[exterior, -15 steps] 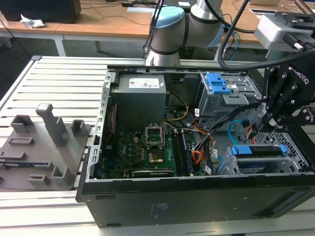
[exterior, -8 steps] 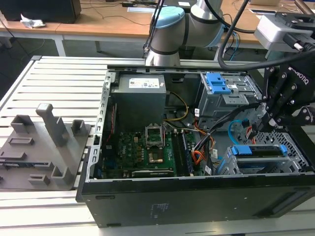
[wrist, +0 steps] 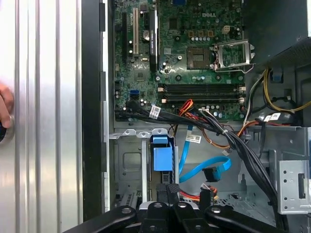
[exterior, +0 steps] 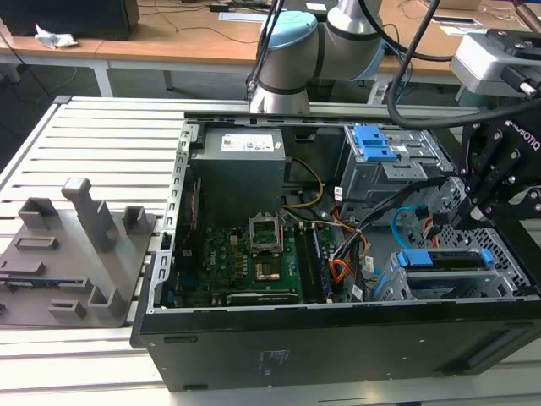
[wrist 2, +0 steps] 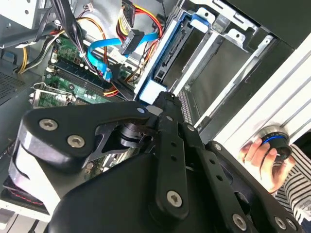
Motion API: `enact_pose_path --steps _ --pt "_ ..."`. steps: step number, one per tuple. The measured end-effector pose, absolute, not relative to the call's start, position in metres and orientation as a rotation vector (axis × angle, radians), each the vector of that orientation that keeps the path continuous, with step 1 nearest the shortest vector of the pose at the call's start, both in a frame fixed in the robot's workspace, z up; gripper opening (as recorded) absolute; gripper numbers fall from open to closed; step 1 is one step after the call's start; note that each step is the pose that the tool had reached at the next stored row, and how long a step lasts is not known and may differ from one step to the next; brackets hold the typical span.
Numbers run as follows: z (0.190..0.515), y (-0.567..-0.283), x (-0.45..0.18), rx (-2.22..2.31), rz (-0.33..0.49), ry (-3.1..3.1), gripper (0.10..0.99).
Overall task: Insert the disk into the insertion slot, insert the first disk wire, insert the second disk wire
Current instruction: 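Insert the disk into the insertion slot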
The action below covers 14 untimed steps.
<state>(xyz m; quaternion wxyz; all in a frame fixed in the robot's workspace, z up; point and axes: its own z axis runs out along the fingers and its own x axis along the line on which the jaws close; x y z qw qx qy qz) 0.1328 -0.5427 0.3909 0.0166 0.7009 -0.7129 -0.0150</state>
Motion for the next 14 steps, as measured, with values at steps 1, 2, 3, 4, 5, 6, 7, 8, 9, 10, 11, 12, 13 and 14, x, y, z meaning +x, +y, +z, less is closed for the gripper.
enact_pose_path --steps 1,2,3,4,5,6,7,8,9,10,11,12,13,14 --pt "0.387 -0.543 0.133 2.179 -0.047 -2.216 0.106" --pt "0.384 -0.543 0.133 2.179 -0.047 -2.216 0.106" --pt "0.38 -0.543 0.133 2.179 -0.047 -2.216 0.106" --pt "0.377 -0.543 0.134 2.179 -0.048 -2.215 0.106" --pt "0.375 -0.543 0.136 2.178 -0.048 -2.215 0.106" --pt "0.373 -0.543 0.138 2.178 -0.048 -2.215 0.106" --pt "0.369 -0.543 0.139 2.178 -0.049 -2.215 0.106" --pt "0.364 -0.543 0.141 2.177 -0.049 -2.215 0.106" --pt "0.361 -0.543 0.141 2.177 -0.05 -2.214 0.106" --pt "0.358 -0.543 0.142 2.177 -0.05 -2.214 0.106" --pt "0.358 -0.543 0.142 2.177 -0.051 -2.215 0.106" --pt "0.358 -0.543 0.143 2.177 -0.051 -2.214 0.106" --pt "0.358 -0.543 0.143 2.178 -0.051 -2.214 0.106" --pt "0.358 -0.543 0.143 2.178 -0.051 -2.215 0.106"
